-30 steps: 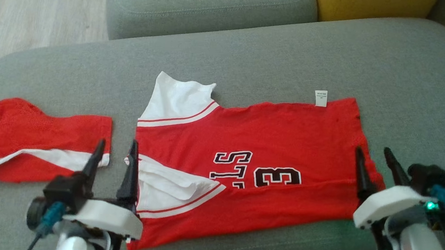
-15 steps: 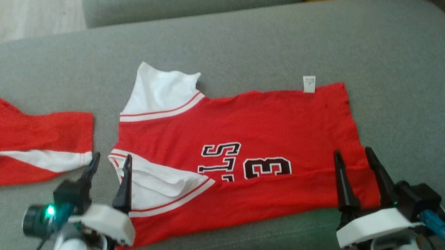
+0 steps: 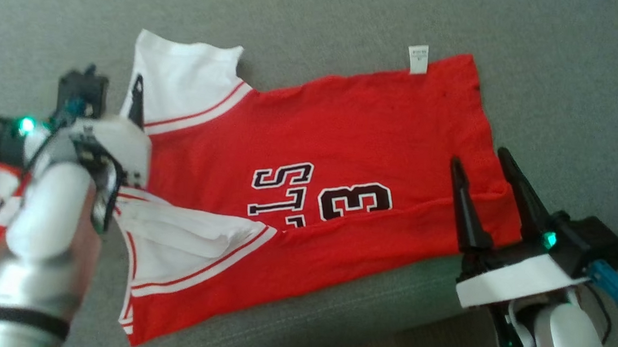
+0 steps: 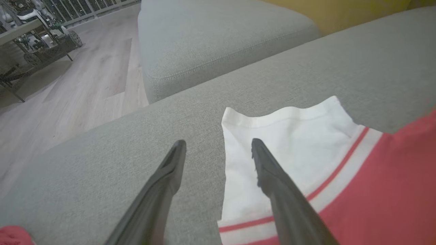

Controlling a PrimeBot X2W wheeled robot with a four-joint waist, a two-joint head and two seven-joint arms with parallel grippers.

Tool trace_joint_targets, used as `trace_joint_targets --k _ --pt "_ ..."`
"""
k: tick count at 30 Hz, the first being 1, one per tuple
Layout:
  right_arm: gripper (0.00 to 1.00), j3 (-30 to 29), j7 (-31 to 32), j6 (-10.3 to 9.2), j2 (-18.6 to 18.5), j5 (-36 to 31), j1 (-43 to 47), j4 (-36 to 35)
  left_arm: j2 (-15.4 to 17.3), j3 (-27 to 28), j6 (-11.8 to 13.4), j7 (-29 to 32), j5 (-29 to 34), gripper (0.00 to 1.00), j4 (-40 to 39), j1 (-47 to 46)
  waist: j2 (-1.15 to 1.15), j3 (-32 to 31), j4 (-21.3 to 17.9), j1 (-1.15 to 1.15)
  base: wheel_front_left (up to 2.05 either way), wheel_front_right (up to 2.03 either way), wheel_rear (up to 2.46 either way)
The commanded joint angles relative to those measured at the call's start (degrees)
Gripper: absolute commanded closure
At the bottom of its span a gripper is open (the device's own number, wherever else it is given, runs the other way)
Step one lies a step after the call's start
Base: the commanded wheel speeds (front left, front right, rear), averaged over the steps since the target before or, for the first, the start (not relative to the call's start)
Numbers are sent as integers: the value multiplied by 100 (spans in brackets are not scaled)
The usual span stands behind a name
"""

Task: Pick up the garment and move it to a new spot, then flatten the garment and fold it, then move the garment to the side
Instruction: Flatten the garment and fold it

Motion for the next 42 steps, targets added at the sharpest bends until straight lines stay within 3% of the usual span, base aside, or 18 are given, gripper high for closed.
trace_joint_targets --k 1,9,21,23,27,34,38,42 --pt "0 208 32 -2 10 -44 -215 -298 266 96 -41 73 123 0 129 -566 0 284 -180 0 0 0 0" --pt "0 344 12 -2 10 36 -335 -500 391 -46 -141 112 263 0 1297 -1657 0 631 -395 0 0 0 0" --pt "0 600 -109 -2 10 84 -366 -497 550 -216 -305 81 317 0 2548 -2494 0 885 -619 0 0 0 0" --pt "0 564 -113 -2 10 75 -375 -481 496 -253 -397 59 292 99 2670 -2558 0 891 -602 0 0 0 0" --pt "0 449 -103 -2 10 34 -413 -403 358 -286 -490 -78 219 100 2841 -2623 0 851 -495 0 0 0 0" --pt "0 61 177 -2 10 -331 -811 -222 123 -227 -393 -793 31 100 2729 -2529 0 667 -108 0 0 0 0" --pt "0 -261 610 -2 -2 -689 -1317 57 -38 -206 -407 -966 -84 100 2276 -2286 0 569 204 0 0 0 0" --pt "0 -481 1040 -2 -394 -878 -1864 627 -241 -164 -422 -991 -231 100 1319 -1776 0 527 558 0 0 0 0"
